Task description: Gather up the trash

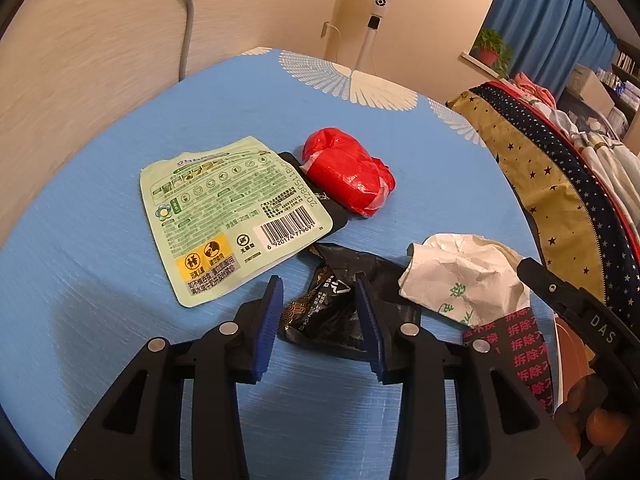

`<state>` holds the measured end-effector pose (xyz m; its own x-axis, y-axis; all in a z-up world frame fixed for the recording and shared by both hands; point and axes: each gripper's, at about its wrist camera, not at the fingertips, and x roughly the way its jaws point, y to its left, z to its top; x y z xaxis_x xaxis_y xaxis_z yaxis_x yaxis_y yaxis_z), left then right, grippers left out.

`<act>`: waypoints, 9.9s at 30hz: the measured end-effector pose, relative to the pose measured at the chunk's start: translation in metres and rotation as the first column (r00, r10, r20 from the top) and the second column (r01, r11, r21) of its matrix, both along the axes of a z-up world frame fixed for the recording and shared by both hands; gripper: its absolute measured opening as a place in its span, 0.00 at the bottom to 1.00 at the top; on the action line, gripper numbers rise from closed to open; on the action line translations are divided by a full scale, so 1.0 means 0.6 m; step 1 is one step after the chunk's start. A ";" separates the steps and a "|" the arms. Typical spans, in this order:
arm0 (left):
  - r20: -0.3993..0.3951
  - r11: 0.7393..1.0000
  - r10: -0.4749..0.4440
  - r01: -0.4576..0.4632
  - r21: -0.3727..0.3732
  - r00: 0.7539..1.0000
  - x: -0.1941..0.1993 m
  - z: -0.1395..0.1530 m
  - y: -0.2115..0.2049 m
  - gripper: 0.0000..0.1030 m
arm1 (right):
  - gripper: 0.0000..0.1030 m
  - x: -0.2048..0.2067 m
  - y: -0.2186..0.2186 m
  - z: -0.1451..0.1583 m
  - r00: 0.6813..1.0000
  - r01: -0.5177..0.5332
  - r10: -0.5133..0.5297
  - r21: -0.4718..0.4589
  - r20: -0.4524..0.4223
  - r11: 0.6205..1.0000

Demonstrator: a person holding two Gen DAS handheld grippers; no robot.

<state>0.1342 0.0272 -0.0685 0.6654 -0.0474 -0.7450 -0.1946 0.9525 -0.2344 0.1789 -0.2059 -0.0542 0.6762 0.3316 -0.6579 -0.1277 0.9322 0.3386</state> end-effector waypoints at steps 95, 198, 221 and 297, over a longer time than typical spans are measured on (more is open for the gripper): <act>0.217 0.943 -0.331 0.329 0.045 0.919 -0.139 0.124 -0.209 0.13 | 0.01 -0.268 -0.229 0.187 0.858 0.466 -0.425 -0.086 0.290 0.881; -0.065 0.940 0.036 -0.012 0.341 0.997 0.019 0.020 -0.005 0.57 | 0.03 -0.109 0.059 0.056 0.993 -0.110 0.110 0.011 0.044 0.994; -0.083 0.925 0.081 -0.044 0.378 0.993 0.044 0.016 0.011 0.41 | 0.03 -0.109 0.060 0.052 0.992 -0.120 0.119 0.019 0.045 0.993; 0.308 0.925 -0.378 0.350 0.144 0.873 -0.181 0.186 -0.244 0.01 | 0.03 -0.302 -0.237 0.248 0.907 0.341 -0.303 -0.090 0.292 0.936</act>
